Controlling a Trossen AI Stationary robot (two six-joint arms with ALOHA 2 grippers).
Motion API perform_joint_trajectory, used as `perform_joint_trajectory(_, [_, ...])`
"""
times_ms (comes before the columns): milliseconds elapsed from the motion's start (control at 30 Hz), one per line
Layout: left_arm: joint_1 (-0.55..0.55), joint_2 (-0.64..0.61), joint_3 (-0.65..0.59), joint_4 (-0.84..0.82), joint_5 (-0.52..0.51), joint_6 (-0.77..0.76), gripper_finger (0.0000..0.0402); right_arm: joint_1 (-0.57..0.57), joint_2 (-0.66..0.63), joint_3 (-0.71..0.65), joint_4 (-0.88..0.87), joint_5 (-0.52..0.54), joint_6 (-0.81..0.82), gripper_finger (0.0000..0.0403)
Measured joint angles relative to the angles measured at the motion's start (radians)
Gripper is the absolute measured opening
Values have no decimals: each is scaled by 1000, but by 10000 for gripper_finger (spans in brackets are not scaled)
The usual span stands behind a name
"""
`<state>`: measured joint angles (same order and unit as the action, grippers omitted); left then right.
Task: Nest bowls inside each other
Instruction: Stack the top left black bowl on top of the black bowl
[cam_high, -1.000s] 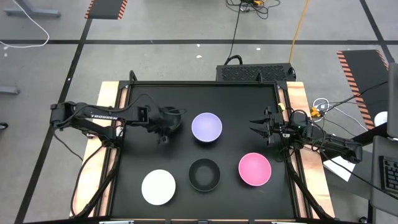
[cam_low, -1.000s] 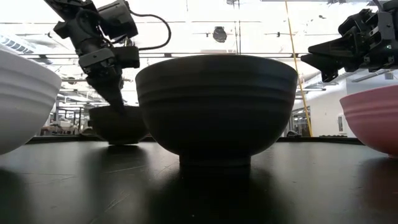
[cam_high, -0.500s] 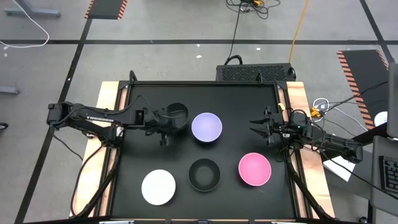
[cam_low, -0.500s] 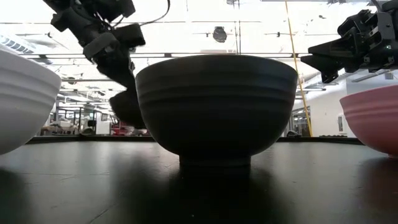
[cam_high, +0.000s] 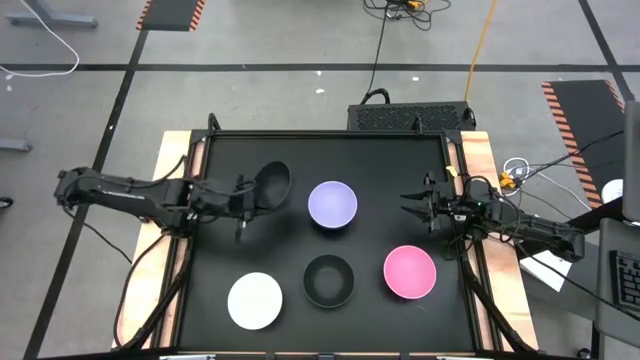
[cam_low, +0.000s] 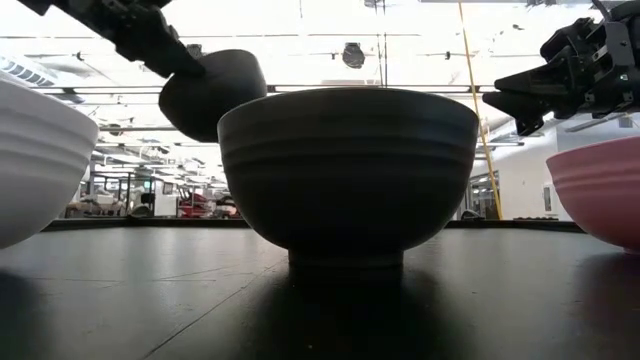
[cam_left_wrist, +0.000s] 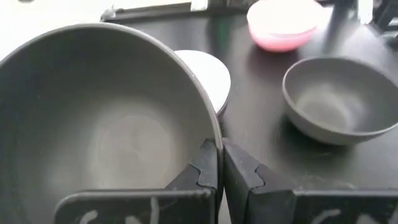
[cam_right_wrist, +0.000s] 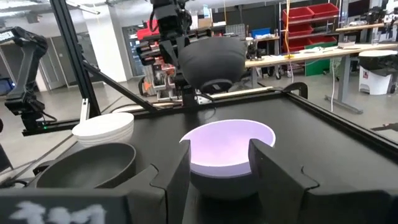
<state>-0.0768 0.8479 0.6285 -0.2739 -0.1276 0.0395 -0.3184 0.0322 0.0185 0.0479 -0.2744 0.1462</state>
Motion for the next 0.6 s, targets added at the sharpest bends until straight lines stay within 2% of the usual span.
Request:
perform_joint_trajectory(200, [-86, -49, -88, 141, 17, -16, 5, 0, -1, 0, 0, 0, 11, 153])
perform_joint_trajectory(400, [-181, -47, -92, 176, 47, -48, 5, 0, -1, 0, 0, 1, 21, 153])
perform_joint_trajectory(600, [-271, 10, -81, 258, 53, -52, 5, 0, -1, 0, 1, 4, 19, 153])
